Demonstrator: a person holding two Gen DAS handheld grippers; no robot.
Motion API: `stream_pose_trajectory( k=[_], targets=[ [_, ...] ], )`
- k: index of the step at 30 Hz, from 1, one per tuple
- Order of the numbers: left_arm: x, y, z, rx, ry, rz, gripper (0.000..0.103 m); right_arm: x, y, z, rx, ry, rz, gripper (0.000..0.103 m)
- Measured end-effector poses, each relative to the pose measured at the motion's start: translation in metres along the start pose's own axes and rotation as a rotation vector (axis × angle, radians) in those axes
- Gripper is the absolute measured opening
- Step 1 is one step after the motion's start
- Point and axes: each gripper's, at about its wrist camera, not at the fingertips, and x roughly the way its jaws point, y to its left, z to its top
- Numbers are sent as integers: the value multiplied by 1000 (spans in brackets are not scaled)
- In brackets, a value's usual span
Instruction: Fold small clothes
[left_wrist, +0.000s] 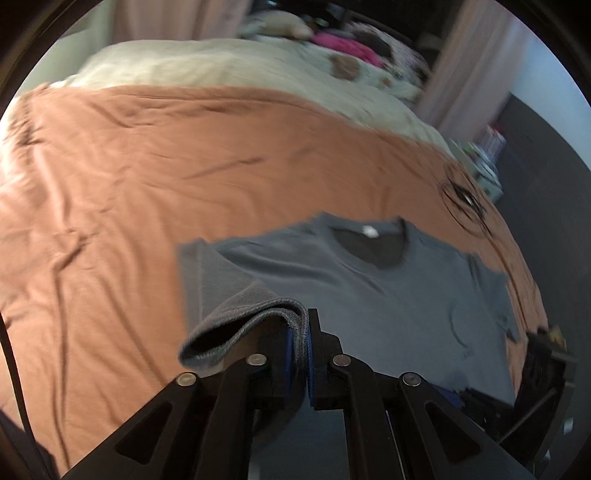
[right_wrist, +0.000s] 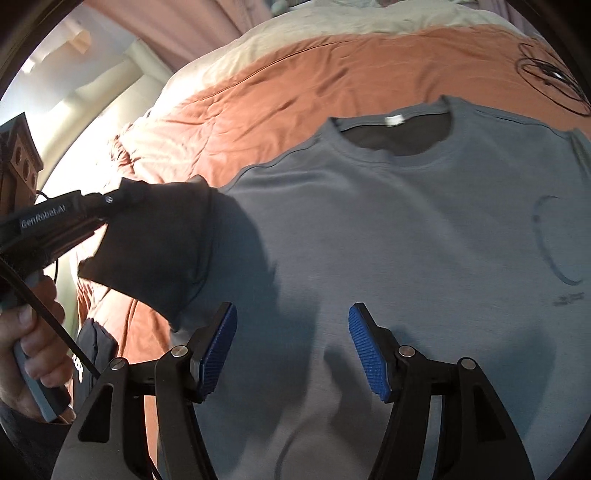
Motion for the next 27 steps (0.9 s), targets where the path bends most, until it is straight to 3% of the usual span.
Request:
stream_pose_trajectory(
  k=[1,3,5,7,15,27],
  targets=[
    [5,-9,-2,32,21,-18,11,-1,-3,0,6,0,-5,61],
    [5,-17,-6,61,31,-51,38,0,-6,-1,22,3,-13,65],
    [-2,-16,-10,70,1,-42,57,1,-6,-3,27,11,-6,71],
    [-10,-6,-15,75,-24,-12,58,1,-5,-4,18,17,-11,71],
    [-8,58,-41,-19,10,79,57,33,16,4,-58,20,-61,71],
    [15,136,-78,-109,51,119,57,118,90,10,-417,85,-348,71]
  ],
)
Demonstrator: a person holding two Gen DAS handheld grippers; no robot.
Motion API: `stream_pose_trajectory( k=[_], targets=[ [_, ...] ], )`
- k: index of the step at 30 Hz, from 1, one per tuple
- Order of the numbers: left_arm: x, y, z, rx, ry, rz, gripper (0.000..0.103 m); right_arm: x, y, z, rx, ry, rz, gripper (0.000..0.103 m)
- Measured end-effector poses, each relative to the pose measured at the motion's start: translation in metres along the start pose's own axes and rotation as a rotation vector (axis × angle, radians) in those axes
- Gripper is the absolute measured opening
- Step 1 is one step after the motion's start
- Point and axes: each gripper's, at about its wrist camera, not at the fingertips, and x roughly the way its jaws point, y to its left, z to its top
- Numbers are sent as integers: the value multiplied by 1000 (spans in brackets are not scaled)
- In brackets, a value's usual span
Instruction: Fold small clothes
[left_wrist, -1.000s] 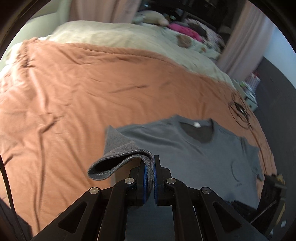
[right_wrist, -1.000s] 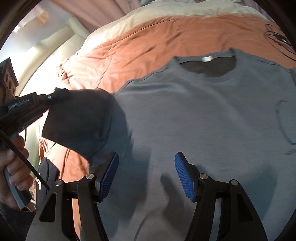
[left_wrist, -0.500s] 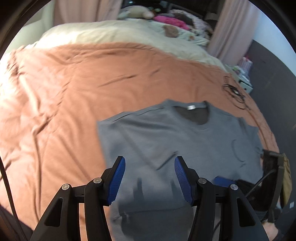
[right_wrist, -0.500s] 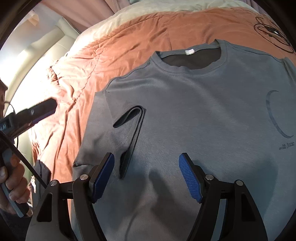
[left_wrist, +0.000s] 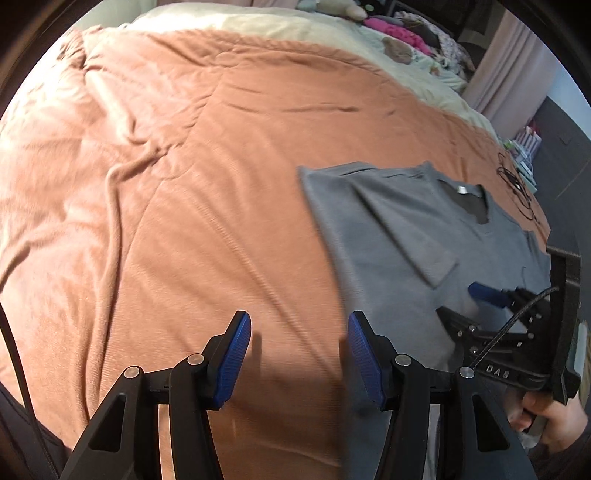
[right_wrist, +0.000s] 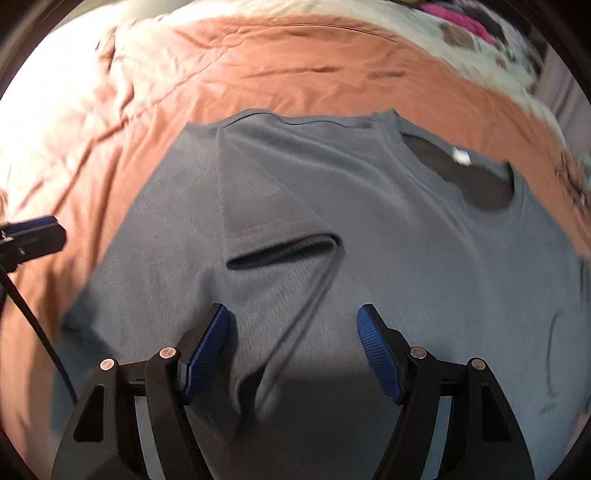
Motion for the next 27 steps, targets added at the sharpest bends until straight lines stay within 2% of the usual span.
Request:
stream_pose_trajectory(
  k=[8,13,15,19,22,27],
  targets=[
    [5,22,-9,-16,0,-15,57,21,-5,45,39,0,-91,71],
    [2,25,-13,-10,-4,-24,57,30,-37,59,150,-4,-253,71],
    [0,25,-14,-5,-5,-22,57,28,-51,57,215,-8,-269,71],
    [-6,20,-17,20,-21,-18,57,17,-61,47,261,-24,-183,71],
    [-8,13,-21,31,-24,-38,57,8,-62,29,287,-23,-56,71],
    [-7,-1,-32,50,-7,-76,57,8,-53,-3,322,36,135,47]
  ],
)
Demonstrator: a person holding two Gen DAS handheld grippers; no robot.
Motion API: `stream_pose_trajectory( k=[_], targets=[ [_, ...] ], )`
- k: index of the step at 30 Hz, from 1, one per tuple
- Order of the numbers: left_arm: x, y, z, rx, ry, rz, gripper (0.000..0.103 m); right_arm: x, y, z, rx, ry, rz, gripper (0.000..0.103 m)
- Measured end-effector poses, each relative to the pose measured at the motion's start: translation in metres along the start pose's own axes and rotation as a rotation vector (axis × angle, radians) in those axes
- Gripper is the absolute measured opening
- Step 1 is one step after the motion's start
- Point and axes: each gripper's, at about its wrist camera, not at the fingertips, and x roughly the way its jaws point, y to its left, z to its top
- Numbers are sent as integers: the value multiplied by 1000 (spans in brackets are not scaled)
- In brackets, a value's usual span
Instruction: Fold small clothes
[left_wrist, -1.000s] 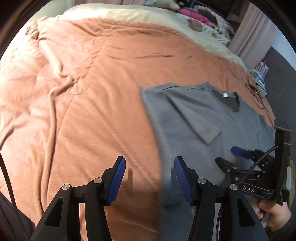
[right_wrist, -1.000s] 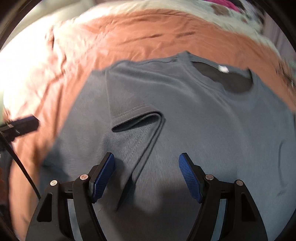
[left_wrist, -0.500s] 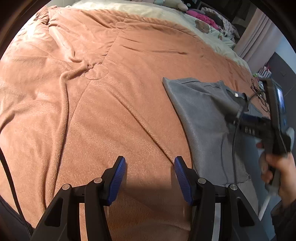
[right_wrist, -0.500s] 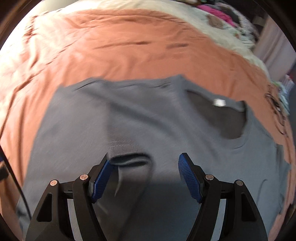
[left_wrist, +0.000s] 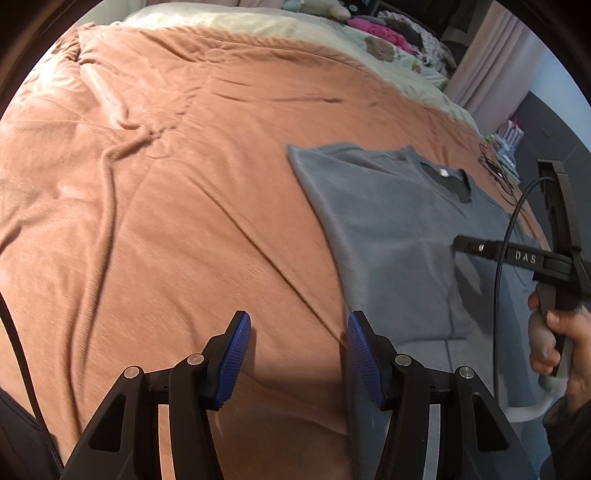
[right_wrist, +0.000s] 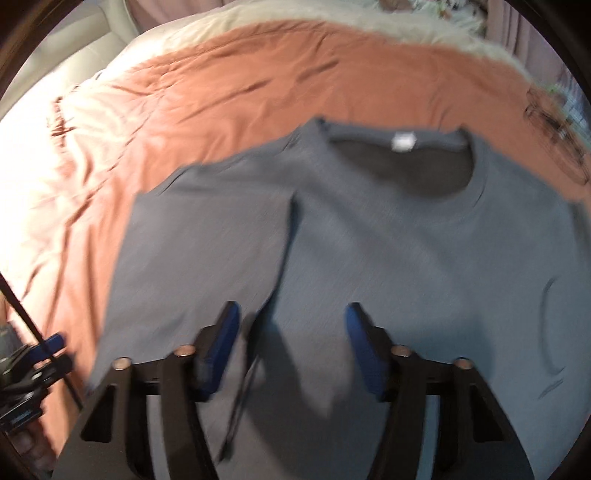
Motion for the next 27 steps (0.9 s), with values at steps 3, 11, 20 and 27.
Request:
stream_pose_trajectory(
  k=[3,11,20,27],
  targets=[
    [1,-8,-6,17,4,-5,57,4,-2,-16,31,35,65,43],
    [8,-19,-20,19,1,-60,41,7,-7,-35,125,76,191,34],
    [11,-14,-32,-13,2,-93,9,-5,0,-54,166,85,186,2],
    [5,-6,-35,-57,21,-77,9,-22,2,-64,137,89,183,2]
  ],
)
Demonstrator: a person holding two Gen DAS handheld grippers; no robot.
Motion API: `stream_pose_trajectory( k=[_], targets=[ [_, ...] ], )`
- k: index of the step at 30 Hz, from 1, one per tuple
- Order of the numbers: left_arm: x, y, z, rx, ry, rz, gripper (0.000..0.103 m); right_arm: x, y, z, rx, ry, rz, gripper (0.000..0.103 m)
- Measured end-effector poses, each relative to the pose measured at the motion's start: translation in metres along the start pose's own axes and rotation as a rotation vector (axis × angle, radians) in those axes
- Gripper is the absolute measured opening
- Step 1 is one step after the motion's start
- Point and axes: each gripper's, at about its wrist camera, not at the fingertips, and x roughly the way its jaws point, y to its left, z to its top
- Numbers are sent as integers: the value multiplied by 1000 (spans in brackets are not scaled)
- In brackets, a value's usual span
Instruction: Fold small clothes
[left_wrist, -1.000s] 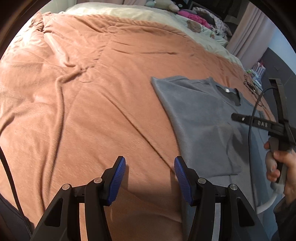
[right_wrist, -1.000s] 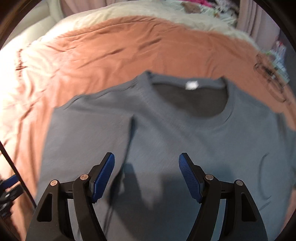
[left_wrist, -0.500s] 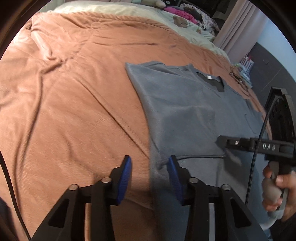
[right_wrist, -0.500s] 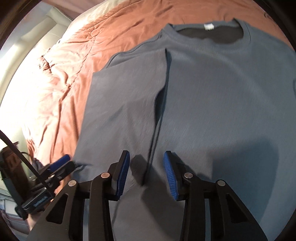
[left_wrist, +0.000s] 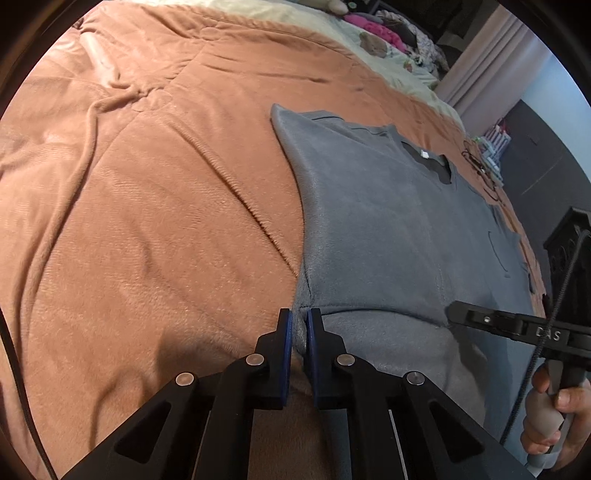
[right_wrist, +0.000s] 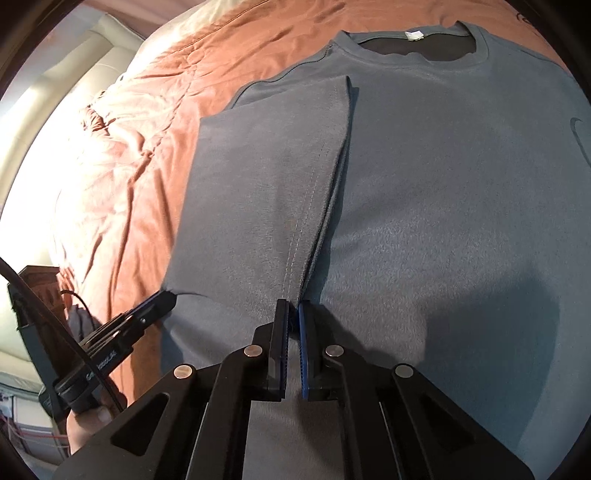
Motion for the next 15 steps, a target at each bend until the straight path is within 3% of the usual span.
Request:
stream_pose_trajectory(
  k=[3,4,6,7,8,15],
  targets=[
    [-14,-4,4,1,-18,32,9,-14,-7,0,-58,4,-16,3],
    [-18,-5,6,-4,-22,45,10,-21,-11,0,-75,-1,-24,7],
    [-24,-7,10,-13,-25,64,14,-37,-22,3,-92,-27,-30,31],
    [-26,-9,13,-15,-29,72,16,-46,-29,4,-98,-49,-34,50],
    [-28,-13,15,-14,-35,79,20,-56,-37,4,-102,-74,-46,57],
    [-28,-63,27,48,-55,81,37,-115,-101,1,-91,-169,-97,57]
  ],
)
